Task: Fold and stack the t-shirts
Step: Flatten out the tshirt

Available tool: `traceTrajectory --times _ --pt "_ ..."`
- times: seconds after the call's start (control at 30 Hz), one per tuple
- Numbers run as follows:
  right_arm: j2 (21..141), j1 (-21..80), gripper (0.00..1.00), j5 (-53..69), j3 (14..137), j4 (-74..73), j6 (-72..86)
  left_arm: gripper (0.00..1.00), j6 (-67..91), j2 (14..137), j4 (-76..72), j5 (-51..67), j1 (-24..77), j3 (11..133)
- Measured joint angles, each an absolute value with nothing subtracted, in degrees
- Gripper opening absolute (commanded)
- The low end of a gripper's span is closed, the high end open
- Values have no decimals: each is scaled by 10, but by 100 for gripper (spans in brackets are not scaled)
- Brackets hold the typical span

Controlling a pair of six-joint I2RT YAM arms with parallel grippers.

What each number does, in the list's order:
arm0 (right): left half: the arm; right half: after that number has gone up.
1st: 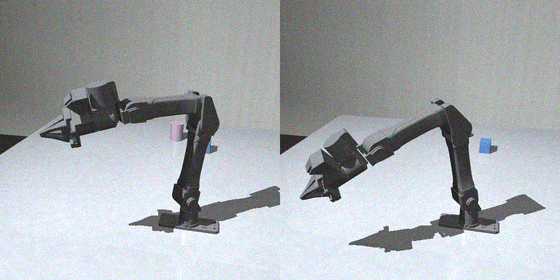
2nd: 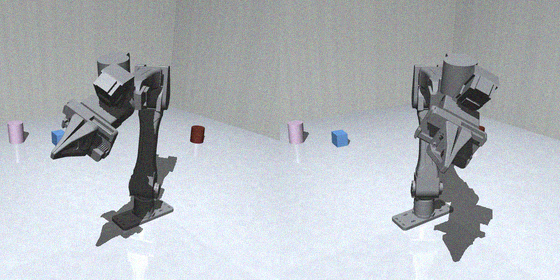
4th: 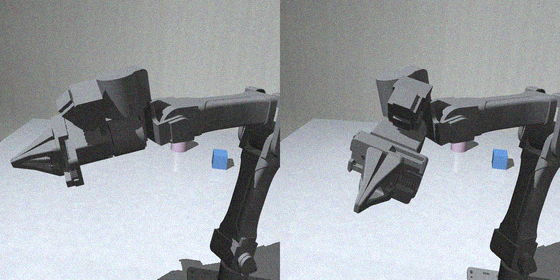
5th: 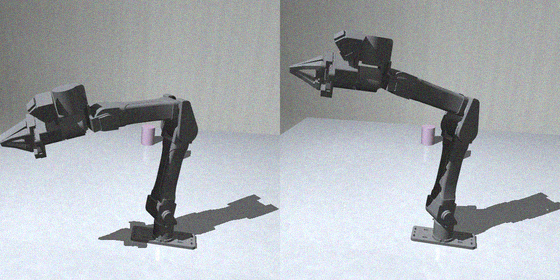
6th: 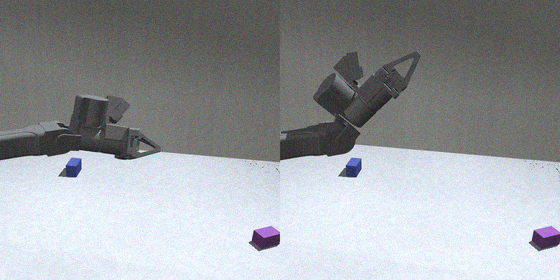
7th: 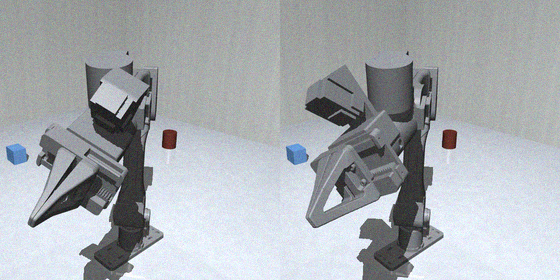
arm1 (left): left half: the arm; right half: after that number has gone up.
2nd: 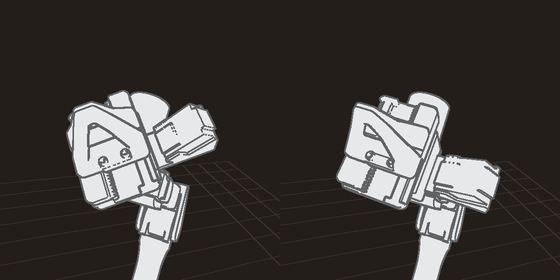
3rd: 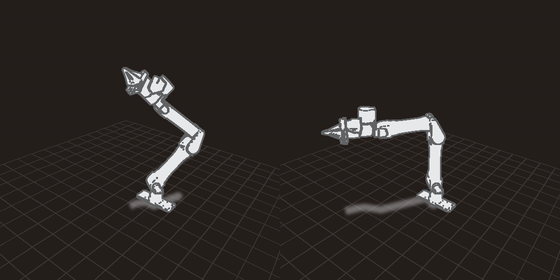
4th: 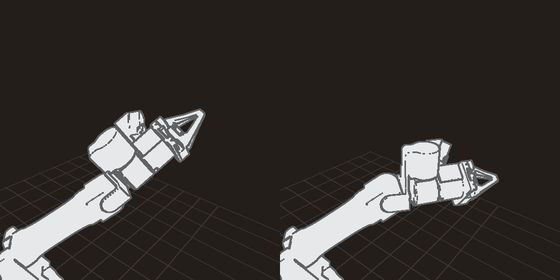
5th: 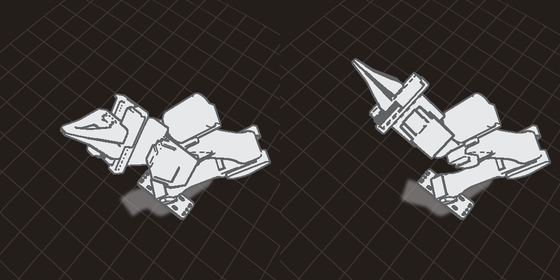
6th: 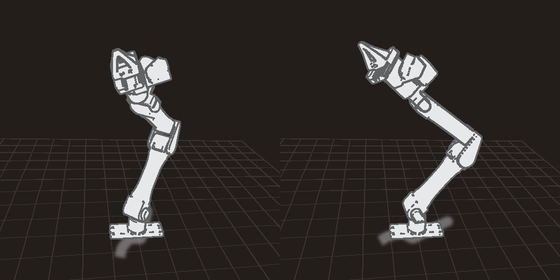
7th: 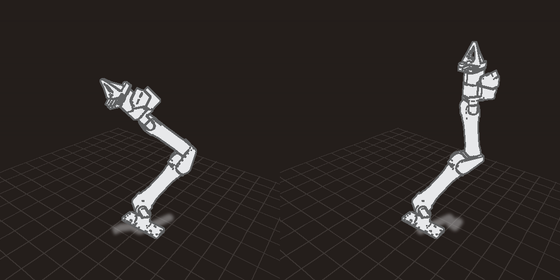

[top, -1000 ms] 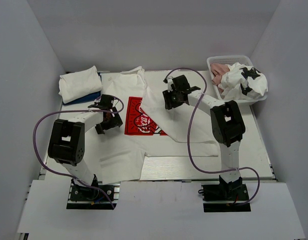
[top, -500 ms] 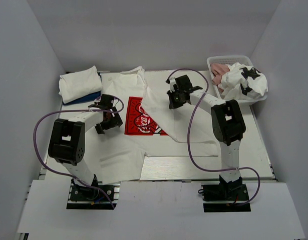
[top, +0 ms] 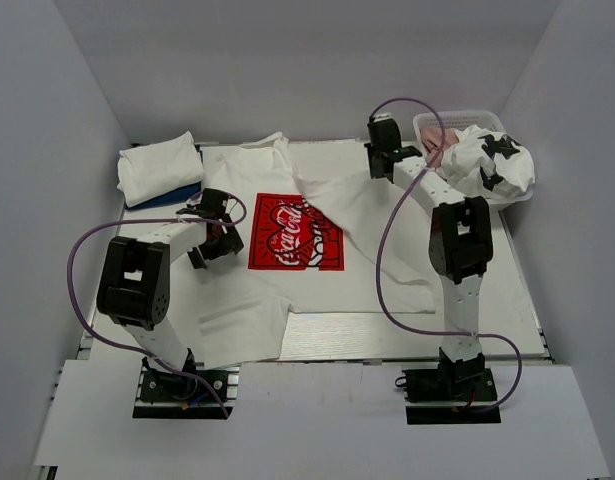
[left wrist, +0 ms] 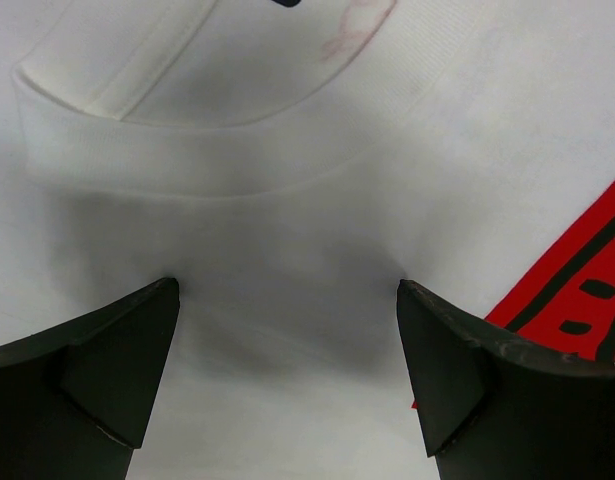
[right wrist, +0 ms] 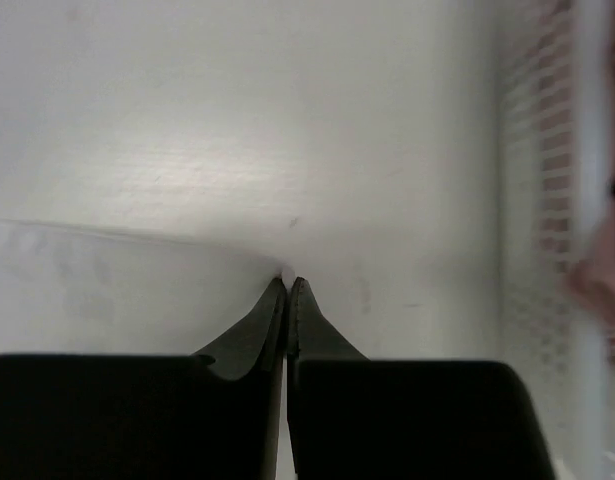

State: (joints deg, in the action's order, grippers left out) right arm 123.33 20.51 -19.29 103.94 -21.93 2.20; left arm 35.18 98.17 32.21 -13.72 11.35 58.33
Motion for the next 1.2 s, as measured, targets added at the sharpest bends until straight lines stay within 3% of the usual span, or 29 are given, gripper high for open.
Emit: traceTrajectory --times 0.37,0.4,0.5,0.57,0.6,0.63,0.67,1.0,1.2 --pt "1389 155 0 -382 1159 -121 -89 100 356 988 338 -151 113 591" --pt "1412 155 11 -400 1179 -116 -104 100 356 990 340 -152 113 595" --pt "1448 159 21 -447 1196 -95 -145 100 358 992 343 -154 113 598" --pt "1453 165 44 -467 1192 -84 -170 100 358 994 345 -155 114 600" --pt "1453 169 62 -470 1191 -80 -179 100 358 996 346 -154 114 602" --pt "1451 172 70 -471 1191 -74 -182 100 358 997 346 -154 114 604" --pt "1449 177 90 -465 1191 -72 -189 100 358 998 348 -155 114 606" --pt "1325 232 90 -314 1143 -163 -90 100 356 1002 389 -154 114 669" --pt "1192 221 90 -213 1021 -216 68 100 338 990 394 -148 114 734"
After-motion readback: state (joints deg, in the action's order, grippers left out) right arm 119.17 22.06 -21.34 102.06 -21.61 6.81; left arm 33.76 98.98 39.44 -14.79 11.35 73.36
